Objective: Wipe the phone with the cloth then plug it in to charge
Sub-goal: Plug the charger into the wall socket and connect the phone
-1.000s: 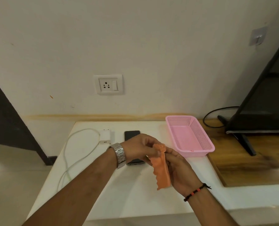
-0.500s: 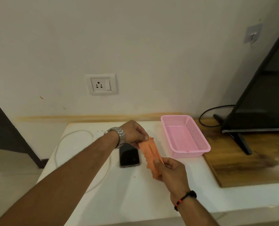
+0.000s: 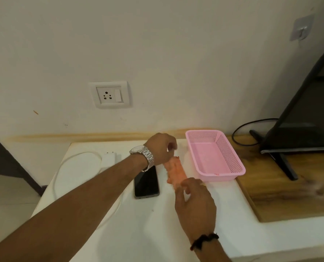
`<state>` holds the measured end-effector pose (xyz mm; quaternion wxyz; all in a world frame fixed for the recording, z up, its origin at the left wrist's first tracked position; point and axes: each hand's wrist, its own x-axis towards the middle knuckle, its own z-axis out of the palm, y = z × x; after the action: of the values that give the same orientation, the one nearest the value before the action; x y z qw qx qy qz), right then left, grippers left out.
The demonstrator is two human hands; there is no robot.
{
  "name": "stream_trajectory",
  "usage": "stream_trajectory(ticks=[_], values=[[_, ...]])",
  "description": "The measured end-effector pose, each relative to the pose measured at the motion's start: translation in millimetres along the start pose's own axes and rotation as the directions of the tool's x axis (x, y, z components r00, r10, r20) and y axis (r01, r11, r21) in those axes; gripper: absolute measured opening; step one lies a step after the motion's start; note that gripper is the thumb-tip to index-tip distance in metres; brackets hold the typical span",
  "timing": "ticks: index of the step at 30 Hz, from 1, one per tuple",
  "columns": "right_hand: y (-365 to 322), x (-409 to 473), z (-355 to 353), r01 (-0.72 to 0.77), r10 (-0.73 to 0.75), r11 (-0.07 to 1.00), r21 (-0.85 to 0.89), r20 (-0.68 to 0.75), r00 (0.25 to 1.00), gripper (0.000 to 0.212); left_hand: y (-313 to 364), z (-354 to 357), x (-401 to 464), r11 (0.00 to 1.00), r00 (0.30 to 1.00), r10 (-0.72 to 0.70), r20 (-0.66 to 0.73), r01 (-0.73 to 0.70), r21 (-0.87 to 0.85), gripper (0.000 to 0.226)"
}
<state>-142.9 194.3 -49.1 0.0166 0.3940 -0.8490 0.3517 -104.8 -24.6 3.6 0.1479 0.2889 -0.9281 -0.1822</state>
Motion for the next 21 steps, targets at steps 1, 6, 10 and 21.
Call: stream_trajectory(ticks=[1, 6, 10, 21], values=[[-1.2, 0.9, 2.7, 0.140, -0.140, 0.990, -0.034, -0.002, 0.990, 0.016, 3.7, 0.5, -0.9, 0.999, 0.997, 0.026, 0.074, -0.023, -0.032, 0.022], [-4.0, 19.6, 13.9, 0.328, -0.279, 0.939, -0.104, 0.325, 0.903, 0.057, 10.6, 9.2, -5.0, 0.999, 0.939, 0.016, 0.345, -0.030, 0.036, 0.026], [5.1, 10.1, 19.0, 0.403, -0.286, 0.896, -0.186, 0.451, 0.845, 0.069, 8.1, 12.6, -6.4, 0.991, 0.950, 0.044, 0.310, -0.081, 0.106, 0.021], [-0.5, 10.9, 5.7, 0.423, -0.259, 0.882, -0.208, 0.538, 0.802, 0.072, 28.3, 1.7, -29.9, 0.969, 0.949, -0.022, 0.315, -0.058, 0.240, 0.039]])
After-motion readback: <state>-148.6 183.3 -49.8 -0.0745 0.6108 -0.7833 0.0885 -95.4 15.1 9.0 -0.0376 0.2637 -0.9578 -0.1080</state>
